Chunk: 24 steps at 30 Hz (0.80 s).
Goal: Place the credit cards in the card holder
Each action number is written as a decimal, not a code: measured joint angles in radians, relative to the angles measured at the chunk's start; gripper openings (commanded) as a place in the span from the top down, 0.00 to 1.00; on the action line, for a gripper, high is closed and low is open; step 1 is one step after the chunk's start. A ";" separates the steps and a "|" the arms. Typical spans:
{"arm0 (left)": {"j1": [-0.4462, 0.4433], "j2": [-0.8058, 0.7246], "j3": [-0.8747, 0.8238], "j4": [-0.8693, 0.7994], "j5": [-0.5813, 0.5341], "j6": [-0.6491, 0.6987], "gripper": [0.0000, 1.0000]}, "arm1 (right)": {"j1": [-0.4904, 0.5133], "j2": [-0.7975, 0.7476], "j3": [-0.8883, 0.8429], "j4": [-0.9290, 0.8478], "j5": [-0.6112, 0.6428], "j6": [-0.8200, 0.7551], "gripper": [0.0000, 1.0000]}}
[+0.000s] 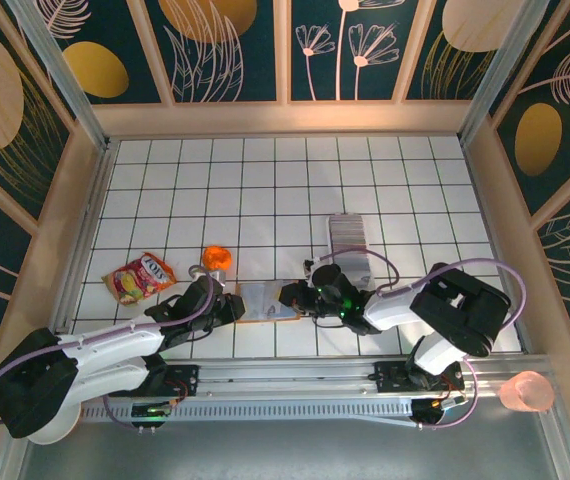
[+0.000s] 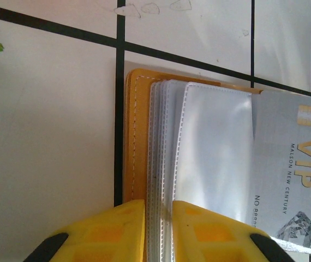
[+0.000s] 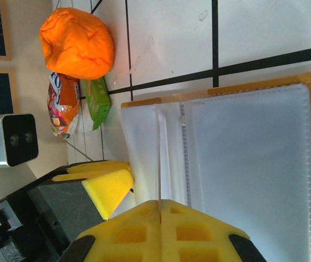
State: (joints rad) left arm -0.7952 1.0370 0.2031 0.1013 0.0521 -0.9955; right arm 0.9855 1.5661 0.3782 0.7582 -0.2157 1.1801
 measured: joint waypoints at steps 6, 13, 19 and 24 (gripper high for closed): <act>0.000 0.000 0.000 0.000 0.000 0.000 0.81 | 0.008 0.048 -0.002 0.036 -0.018 0.042 1.00; 0.000 0.000 0.000 0.000 0.000 0.000 0.81 | 0.020 0.056 -0.005 0.068 -0.022 0.061 1.00; 0.000 0.007 0.001 0.006 0.000 0.000 0.82 | 0.023 0.100 -0.008 0.128 -0.037 0.062 1.00; 0.000 0.011 0.005 0.006 0.000 0.001 0.79 | 0.023 0.129 -0.014 0.181 -0.045 0.080 1.00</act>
State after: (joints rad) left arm -0.7952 1.0481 0.2085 0.1078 0.0521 -0.9947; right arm 1.0080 1.6951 0.3645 0.9394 -0.2604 1.2598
